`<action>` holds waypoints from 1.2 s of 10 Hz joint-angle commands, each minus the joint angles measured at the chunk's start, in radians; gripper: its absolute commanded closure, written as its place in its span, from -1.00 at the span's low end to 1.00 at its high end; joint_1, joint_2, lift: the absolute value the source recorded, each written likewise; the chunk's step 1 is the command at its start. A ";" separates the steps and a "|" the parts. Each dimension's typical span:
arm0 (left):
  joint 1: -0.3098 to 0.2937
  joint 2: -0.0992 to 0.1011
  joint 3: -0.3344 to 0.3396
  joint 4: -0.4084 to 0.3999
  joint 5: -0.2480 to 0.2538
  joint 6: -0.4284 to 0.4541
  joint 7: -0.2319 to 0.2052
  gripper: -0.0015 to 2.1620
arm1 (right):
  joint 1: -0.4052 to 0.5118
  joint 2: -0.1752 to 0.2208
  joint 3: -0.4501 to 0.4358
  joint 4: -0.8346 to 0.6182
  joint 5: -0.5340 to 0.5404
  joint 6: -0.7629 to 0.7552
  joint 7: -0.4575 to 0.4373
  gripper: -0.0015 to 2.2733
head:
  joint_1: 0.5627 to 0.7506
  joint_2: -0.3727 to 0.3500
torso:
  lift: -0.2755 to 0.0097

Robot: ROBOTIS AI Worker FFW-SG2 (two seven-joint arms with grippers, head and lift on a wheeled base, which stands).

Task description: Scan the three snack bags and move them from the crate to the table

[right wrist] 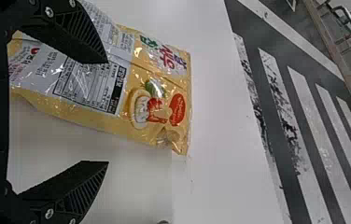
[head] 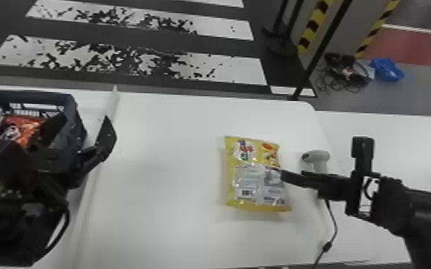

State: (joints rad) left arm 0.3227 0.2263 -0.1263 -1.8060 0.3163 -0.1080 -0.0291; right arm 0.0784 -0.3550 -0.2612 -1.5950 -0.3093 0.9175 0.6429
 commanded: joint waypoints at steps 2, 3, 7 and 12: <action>-0.014 0.001 -0.009 0.011 -0.003 0.000 -0.002 -0.97 | -0.086 -0.025 0.010 0.135 0.003 0.107 0.075 -0.88 | 0.41 -0.42 | 0.50; -0.028 -0.001 -0.018 0.024 -0.005 0.000 -0.002 -0.97 | -0.097 -0.039 0.010 0.158 -0.004 0.146 0.101 -0.89 | 0.41 -0.43 | 0.50; -0.050 0.001 -0.045 0.045 -0.006 0.000 -0.002 -0.97 | -0.108 -0.041 0.014 0.191 -0.042 0.186 0.164 -0.89 | 0.41 -0.46 | 0.50; -0.070 0.001 -0.065 0.070 -0.008 -0.003 -0.003 -0.97 | -0.118 -0.035 0.079 0.245 -0.014 0.100 0.212 -0.24 | 0.41 -0.45 | 0.50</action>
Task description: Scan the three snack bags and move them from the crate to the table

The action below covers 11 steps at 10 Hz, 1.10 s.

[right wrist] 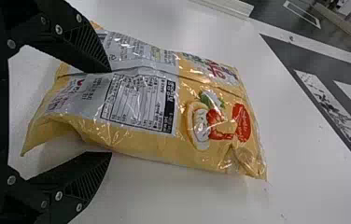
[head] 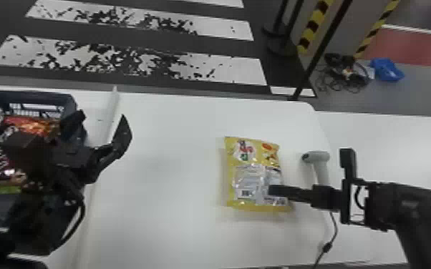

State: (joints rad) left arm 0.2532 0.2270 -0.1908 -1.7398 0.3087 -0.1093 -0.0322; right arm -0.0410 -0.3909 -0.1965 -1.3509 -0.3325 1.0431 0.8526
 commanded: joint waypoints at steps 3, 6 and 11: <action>-0.003 -0.001 0.001 0.006 0.001 -0.002 0.000 -0.97 | 0.041 0.006 0.005 -0.008 -0.025 -0.166 0.009 0.98 | 0.41 -0.40 | 0.50; -0.008 -0.003 0.001 0.020 0.001 -0.002 0.001 -0.97 | 0.081 0.010 -0.011 -0.103 -0.057 -0.160 0.005 0.98 | 0.41 -0.39 | 0.50; -0.017 0.002 0.001 0.051 0.000 -0.020 0.005 -0.97 | 0.098 0.075 -0.325 -0.228 -0.427 -0.200 -0.069 0.98 | 0.41 -0.37 | 0.50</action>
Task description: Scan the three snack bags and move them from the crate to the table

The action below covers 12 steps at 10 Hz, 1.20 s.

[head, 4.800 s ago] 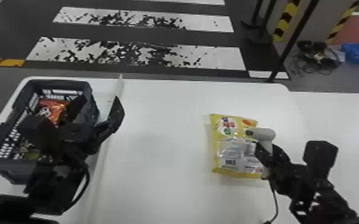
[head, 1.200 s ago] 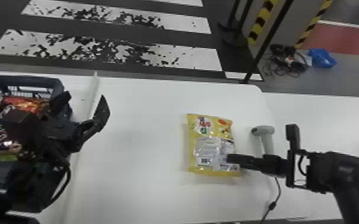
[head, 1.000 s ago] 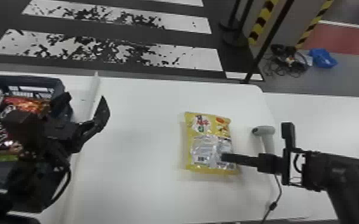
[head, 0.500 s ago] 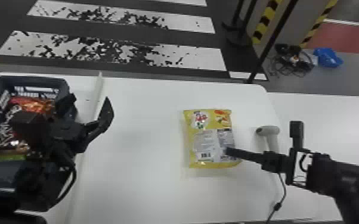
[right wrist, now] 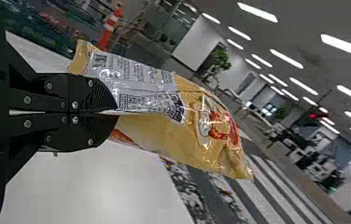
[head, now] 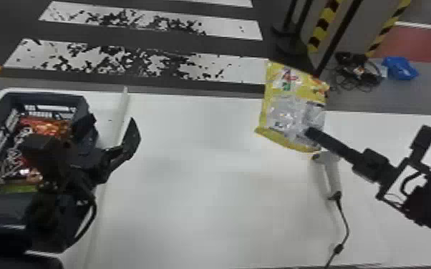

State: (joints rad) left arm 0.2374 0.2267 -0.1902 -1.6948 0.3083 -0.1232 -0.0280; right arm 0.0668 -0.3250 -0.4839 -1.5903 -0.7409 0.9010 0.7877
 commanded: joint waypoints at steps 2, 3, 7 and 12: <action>-0.003 0.003 -0.003 0.017 0.000 -0.009 -0.003 -0.97 | -0.067 0.006 -0.114 0.122 -0.020 -0.239 -0.127 0.98 | 0.41 -0.57 | 0.50; -0.003 0.006 -0.005 0.017 0.000 -0.009 -0.003 -0.97 | -0.082 0.004 -0.136 0.179 -0.020 -0.340 -0.211 0.98 | 0.41 -0.71 | 0.50; -0.004 0.014 -0.006 0.009 0.006 -0.012 -0.003 -0.97 | -0.068 0.006 -0.117 0.352 0.009 -0.675 -0.709 0.98 | 0.41 -0.94 | 0.50; -0.021 0.010 -0.034 0.010 0.008 -0.012 -0.003 -0.97 | -0.116 -0.012 -0.067 0.540 0.066 -0.518 -0.927 0.97 | 0.41 -0.94 | 0.50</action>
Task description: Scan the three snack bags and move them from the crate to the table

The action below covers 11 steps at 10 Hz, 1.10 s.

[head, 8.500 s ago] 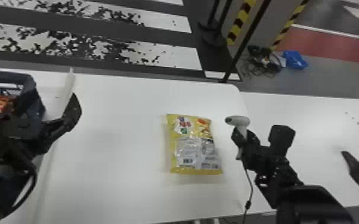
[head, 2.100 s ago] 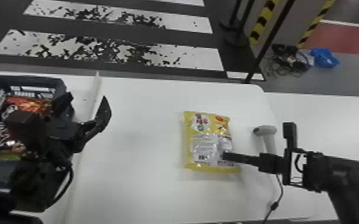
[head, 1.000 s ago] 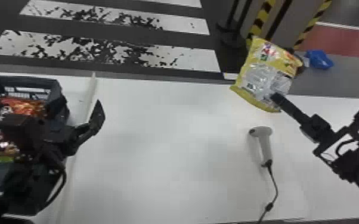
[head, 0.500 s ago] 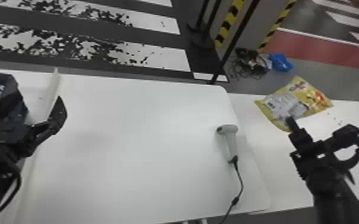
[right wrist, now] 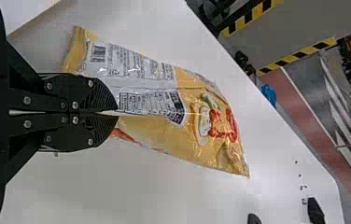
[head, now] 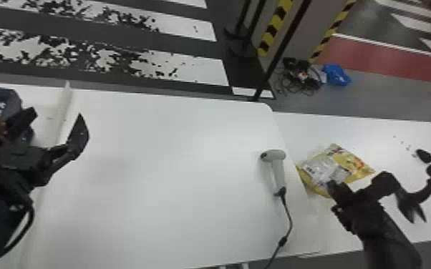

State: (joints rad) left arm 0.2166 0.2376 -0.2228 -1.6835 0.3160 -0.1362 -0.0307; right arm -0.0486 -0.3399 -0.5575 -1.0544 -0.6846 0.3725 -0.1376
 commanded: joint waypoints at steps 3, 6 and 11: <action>0.003 -0.001 -0.003 -0.009 -0.001 0.001 0.002 -0.97 | 0.061 0.012 0.008 -0.099 -0.036 0.023 -0.002 -1.00 | 0.41 -0.94 | 0.50; 0.004 -0.001 -0.003 -0.019 -0.008 0.007 0.002 -0.97 | 0.194 0.058 0.034 -0.430 -0.013 0.029 -0.109 -0.95 | 0.41 -0.94 | 0.50; 0.006 -0.001 -0.010 -0.039 -0.021 0.019 0.014 -0.97 | 0.342 0.094 0.292 -0.852 0.163 0.007 -0.100 -0.95 | 0.41 -0.94 | 0.50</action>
State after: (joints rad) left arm 0.2213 0.2362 -0.2332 -1.7211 0.2945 -0.1176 -0.0169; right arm 0.2864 -0.2496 -0.3011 -1.8853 -0.5362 0.3779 -0.2372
